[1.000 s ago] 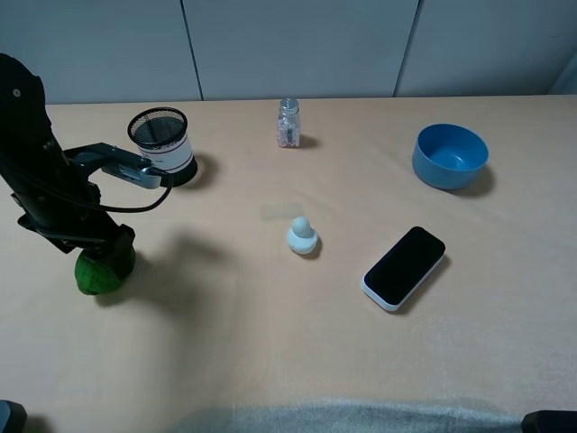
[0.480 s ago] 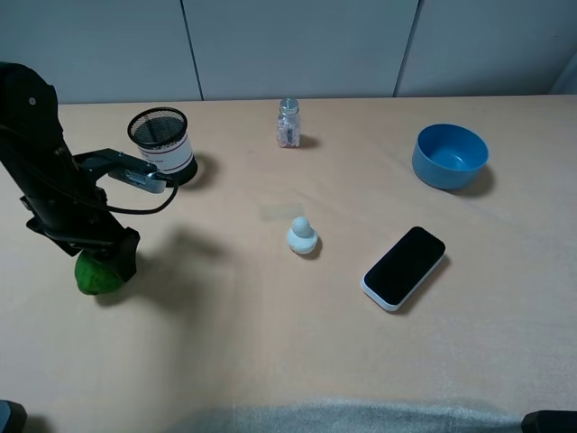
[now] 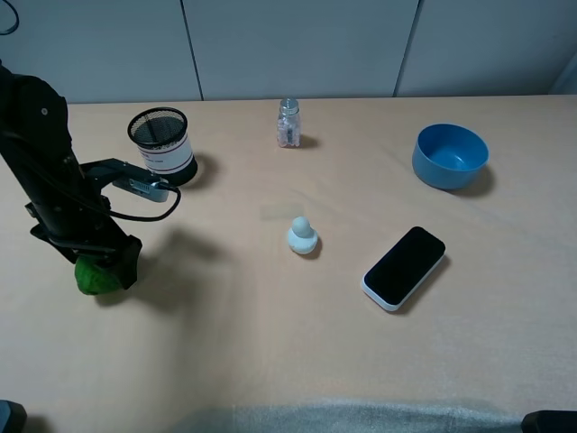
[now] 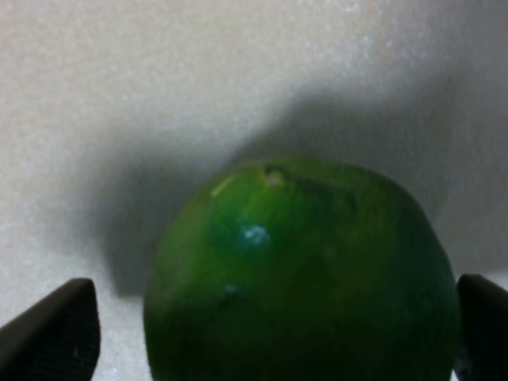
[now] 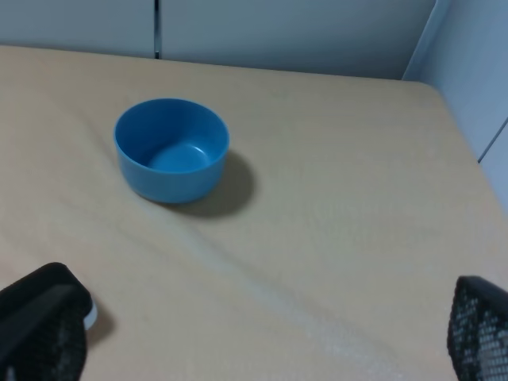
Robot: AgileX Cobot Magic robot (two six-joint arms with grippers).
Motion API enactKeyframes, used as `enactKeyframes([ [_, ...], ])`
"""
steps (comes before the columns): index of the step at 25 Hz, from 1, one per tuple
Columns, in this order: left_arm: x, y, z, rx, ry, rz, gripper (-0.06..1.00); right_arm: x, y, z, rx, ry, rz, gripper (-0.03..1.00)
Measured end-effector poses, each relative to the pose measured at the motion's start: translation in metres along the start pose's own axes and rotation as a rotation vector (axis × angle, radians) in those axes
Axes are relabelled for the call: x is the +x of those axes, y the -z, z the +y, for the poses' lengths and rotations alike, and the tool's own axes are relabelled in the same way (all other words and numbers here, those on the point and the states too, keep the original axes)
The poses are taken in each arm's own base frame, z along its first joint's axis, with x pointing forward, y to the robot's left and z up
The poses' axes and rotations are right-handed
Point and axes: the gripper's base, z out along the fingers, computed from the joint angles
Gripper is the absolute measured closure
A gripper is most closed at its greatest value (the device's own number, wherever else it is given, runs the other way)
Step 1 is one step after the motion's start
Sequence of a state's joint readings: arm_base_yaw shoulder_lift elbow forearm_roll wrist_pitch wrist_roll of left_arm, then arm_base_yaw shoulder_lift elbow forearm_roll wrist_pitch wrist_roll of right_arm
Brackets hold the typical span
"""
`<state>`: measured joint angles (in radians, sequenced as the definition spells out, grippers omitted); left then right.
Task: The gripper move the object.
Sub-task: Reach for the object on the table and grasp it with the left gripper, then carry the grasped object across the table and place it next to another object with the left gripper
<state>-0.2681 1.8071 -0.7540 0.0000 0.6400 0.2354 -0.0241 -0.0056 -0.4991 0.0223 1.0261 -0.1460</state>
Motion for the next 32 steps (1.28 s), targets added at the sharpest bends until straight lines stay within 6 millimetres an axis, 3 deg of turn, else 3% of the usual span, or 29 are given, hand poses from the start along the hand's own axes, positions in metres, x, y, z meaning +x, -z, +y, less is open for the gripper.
enactKeyframes([
  [13, -0.0023, 0.0019, 0.0008, -0.004, -0.004, -0.002, 0.12, 0.0, 0.0, 0.0, 0.0, 0.0, 0.0, 0.27],
  [17, -0.0013, 0.0019, 0.0003, 0.002, 0.0, 0.009, 0.23, 0.0, 0.0, 0.0, 0.0, 0.0, 0.0, 0.27],
  [32, -0.0067, 0.0062, 0.0019, -0.004, 0.017, -0.002, 0.23, 0.0, 0.0, 0.0, 0.0, 0.0, 0.0, 0.27],
])
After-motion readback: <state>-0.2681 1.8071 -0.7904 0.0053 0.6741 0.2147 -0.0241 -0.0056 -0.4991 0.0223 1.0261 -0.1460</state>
